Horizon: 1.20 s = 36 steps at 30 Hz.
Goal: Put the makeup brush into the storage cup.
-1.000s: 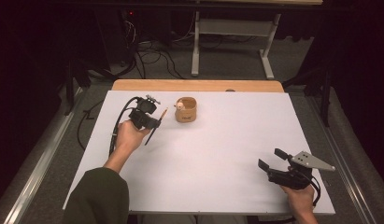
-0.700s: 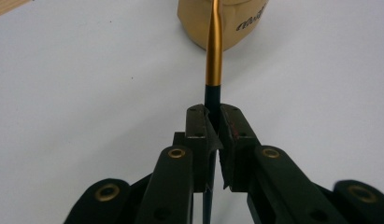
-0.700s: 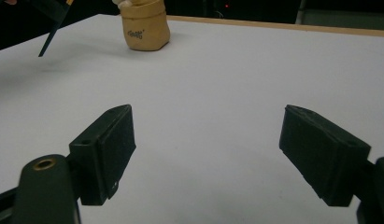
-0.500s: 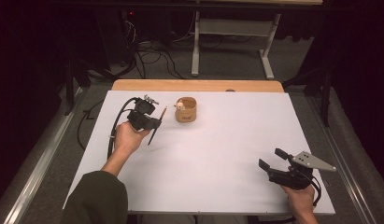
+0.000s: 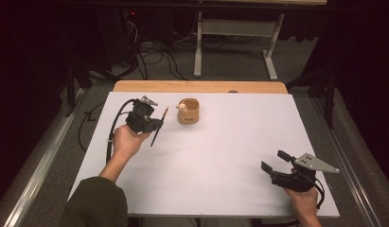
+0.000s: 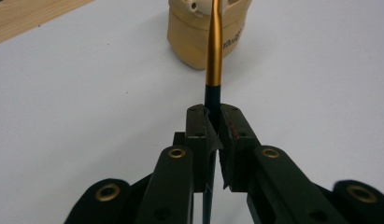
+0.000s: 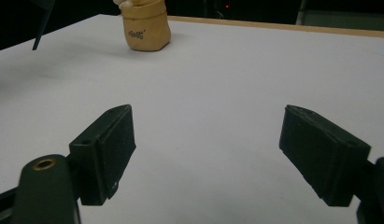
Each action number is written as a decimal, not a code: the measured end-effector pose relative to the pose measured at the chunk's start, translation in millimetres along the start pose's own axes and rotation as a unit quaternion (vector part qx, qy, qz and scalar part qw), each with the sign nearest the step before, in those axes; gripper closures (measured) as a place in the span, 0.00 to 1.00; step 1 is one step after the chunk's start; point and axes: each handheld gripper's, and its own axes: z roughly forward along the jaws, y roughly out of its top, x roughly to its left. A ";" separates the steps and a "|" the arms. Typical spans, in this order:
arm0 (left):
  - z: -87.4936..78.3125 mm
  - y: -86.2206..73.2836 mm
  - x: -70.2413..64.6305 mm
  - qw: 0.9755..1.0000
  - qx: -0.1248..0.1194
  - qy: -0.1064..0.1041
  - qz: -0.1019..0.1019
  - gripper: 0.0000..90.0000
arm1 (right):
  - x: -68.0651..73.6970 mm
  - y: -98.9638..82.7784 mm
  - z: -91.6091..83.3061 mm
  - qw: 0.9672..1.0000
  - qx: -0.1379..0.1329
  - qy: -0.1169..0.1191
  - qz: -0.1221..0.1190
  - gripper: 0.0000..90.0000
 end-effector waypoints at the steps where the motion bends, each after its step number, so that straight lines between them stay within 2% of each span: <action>1: -0.7 -0.1 -0.7 1.000 -0.002 -0.002 0.000 0.92 | 0.1 -0.2 0.1 1.000 0.002 -0.001 0.001 0.22; 11: -3.7 -0.2 -9.5 0.999 -0.023 -0.026 0.004 0.92 | 0.4 0.0 0.2 1.000 0.002 0.001 0.000 0.22; 25: -1.6 4.7 -19.6 0.997 -0.053 -0.063 0.004 0.92 | 0.1 -0.8 1.0 1.000 0.006 0.001 0.001 0.22; 36: 1.1 7.7 -24.1 0.995 -0.070 -0.069 0.002 0.92 | -0.1 -1.0 1.2 1.000 0.008 0.002 0.000 0.22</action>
